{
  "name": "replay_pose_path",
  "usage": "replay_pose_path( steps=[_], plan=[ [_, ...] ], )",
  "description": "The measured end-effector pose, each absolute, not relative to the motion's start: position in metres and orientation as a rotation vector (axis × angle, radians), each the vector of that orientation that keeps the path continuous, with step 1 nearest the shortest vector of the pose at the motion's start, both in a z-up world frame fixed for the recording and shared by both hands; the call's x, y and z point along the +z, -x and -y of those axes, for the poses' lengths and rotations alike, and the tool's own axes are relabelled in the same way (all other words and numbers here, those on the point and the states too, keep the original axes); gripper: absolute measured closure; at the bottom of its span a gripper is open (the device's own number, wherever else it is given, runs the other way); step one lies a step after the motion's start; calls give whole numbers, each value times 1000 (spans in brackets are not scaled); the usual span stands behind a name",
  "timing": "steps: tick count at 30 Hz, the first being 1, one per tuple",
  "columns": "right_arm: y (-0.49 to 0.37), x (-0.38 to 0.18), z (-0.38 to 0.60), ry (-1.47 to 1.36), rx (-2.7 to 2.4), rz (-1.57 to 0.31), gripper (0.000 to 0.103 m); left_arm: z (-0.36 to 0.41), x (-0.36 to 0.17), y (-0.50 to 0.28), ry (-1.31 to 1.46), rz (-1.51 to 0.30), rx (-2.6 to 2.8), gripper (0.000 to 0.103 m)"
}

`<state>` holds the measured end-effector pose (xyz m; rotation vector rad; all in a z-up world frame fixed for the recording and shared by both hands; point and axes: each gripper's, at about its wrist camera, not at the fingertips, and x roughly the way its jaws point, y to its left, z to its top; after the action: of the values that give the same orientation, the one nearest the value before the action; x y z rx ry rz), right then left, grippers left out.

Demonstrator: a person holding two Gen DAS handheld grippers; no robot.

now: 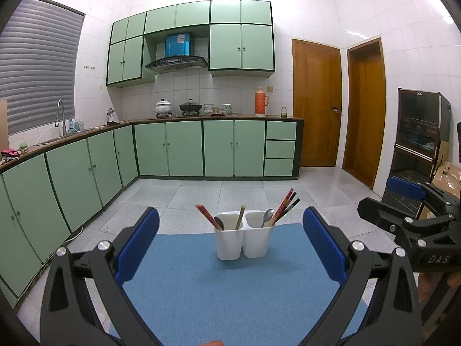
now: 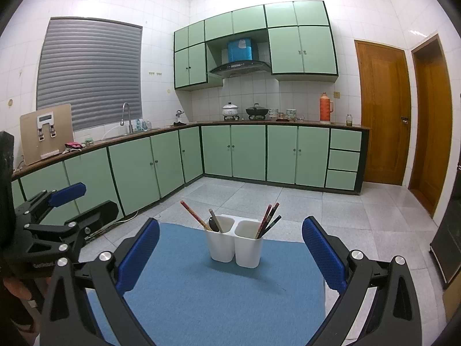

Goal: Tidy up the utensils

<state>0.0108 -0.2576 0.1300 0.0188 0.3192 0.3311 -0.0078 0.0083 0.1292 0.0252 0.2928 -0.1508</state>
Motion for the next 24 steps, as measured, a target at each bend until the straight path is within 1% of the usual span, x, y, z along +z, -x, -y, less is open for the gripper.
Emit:
replay_pose_path(
  steps=[24],
  plan=[
    [-12, 128, 252, -15, 328, -325, 6, -7, 127, 6, -19, -294, -153, 6]
  ],
)
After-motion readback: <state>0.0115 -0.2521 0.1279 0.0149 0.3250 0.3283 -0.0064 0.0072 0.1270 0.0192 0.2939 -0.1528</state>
